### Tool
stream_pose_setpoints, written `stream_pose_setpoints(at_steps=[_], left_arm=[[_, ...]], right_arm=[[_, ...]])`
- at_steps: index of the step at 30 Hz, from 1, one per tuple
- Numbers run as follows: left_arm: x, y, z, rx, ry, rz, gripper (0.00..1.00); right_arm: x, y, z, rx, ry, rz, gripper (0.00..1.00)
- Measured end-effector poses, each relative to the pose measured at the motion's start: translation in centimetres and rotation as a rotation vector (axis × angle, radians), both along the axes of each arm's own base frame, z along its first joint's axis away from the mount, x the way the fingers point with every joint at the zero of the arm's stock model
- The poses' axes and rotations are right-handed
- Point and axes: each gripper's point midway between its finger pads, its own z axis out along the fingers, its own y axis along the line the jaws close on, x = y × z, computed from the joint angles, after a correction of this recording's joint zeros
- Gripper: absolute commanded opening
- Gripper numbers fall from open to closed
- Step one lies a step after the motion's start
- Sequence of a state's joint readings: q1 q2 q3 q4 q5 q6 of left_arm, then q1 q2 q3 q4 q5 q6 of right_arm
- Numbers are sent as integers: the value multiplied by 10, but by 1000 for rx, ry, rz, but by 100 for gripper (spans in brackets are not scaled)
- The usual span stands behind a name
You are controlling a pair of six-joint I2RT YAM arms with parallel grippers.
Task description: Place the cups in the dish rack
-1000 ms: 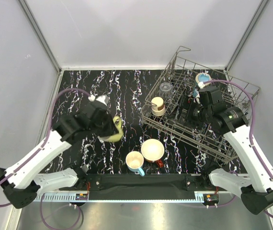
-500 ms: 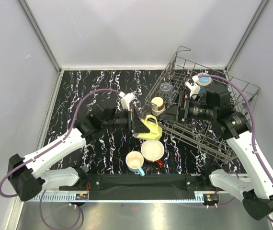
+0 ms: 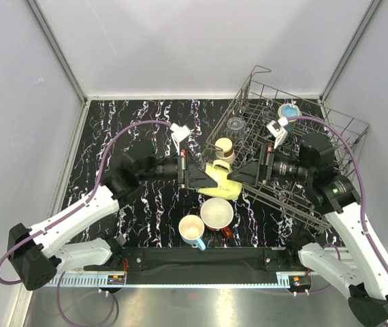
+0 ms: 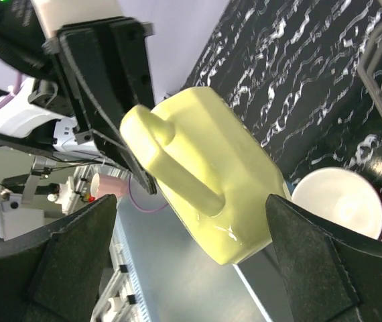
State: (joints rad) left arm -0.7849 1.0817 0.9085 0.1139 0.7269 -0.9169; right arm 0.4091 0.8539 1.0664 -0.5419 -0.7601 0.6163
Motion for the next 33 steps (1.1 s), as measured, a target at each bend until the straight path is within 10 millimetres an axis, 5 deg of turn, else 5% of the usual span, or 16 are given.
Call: stream_pose_setpoints(at_steps=[17,24,33], left_arm=[[5,-6,59,-182,240,-1,0],[6,-3,69,-237,286,20,0],[0,12,105,-355,245,40,0]], right_arm=[[-7,-10,53,41,-234,-20,100],[-8,-15,64,31,-256,-54,100],[-12,-23,65,-12,-225,-92,100]])
